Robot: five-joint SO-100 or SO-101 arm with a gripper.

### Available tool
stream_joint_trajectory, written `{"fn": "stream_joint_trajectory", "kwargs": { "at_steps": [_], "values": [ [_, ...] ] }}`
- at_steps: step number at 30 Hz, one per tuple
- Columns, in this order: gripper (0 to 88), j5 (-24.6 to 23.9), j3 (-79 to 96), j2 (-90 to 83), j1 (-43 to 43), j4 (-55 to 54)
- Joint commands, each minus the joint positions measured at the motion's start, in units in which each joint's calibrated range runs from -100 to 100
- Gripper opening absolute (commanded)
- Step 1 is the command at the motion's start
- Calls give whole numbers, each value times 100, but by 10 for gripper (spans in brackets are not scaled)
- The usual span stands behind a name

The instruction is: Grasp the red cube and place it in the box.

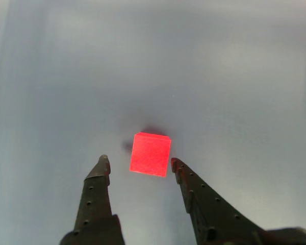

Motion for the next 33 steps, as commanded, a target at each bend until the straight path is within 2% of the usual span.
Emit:
{"fn": "stream_joint_trajectory", "kwargs": {
  "at_steps": [1, 33],
  "values": [
    [281, -20, -150, 36, -57, -114],
    [274, -24, -424, 443, -71, -327]
  ]
}}
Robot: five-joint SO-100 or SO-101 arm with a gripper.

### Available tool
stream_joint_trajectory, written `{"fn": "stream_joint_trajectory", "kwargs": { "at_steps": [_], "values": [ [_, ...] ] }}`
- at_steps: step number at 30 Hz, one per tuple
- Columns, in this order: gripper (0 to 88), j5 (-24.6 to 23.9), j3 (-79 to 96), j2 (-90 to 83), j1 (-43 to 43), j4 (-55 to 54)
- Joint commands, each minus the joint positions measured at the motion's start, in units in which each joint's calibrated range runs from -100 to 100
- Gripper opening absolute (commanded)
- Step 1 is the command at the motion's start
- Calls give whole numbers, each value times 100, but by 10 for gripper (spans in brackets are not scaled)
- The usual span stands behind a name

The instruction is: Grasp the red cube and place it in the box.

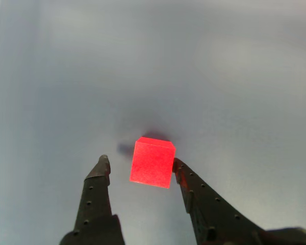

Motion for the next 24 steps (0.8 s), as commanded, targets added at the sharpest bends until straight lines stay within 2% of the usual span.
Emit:
{"fn": "stream_joint_trajectory", "kwargs": {
  "at_steps": [1, 10, 18, 24],
  "values": [
    [272, -24, -280, -17, -56, -64],
    [172, 20, -380, 26, -56, -56],
    [5, 88, -435, 35, -56, 9],
    [0, 107, -462, 9, -56, 198]
  ]
}}
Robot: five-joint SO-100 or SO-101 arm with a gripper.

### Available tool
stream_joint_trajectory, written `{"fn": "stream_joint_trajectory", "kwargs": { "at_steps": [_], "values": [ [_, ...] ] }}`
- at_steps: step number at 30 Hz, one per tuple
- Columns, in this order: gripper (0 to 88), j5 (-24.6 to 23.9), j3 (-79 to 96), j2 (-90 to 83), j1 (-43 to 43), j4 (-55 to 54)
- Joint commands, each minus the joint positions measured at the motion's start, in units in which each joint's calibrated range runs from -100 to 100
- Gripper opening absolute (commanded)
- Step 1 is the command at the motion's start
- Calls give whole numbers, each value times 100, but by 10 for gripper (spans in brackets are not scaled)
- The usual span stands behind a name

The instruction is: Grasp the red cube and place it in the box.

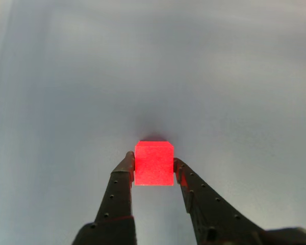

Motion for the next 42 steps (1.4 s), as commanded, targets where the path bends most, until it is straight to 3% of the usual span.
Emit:
{"fn": "stream_joint_trajectory", "kwargs": {
  "at_steps": [1, 29, 42],
  "values": [
    [0, 39, -272, -61, -56, 184],
    [13, 195, -947, -1369, 242, 1930],
    [14, 269, -1723, -1412, 1087, 2446]
  ]
}}
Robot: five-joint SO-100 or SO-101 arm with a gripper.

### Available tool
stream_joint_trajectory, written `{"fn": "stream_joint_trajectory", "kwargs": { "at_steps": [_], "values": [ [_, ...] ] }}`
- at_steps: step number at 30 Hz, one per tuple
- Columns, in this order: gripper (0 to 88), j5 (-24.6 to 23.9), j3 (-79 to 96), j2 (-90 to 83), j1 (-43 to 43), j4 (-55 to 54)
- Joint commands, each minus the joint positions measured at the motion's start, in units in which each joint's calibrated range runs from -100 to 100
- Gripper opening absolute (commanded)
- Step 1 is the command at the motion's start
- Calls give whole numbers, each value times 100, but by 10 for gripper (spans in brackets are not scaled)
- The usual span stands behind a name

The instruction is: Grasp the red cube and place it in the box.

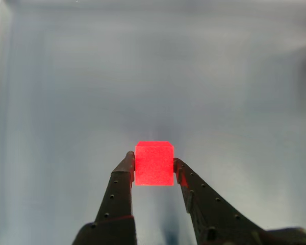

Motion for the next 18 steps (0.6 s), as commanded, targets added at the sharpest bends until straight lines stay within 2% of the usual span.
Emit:
{"fn": "stream_joint_trajectory", "kwargs": {
  "at_steps": [1, 8, 9, 18],
  "values": [
    [14, 49, -512, -214, 363, 140],
    [13, 103, -1023, -84, 1038, 304],
    [11, 117, -1379, 124, 1379, 337],
    [10, 127, -2218, 670, 1926, 386]
  ]
}}
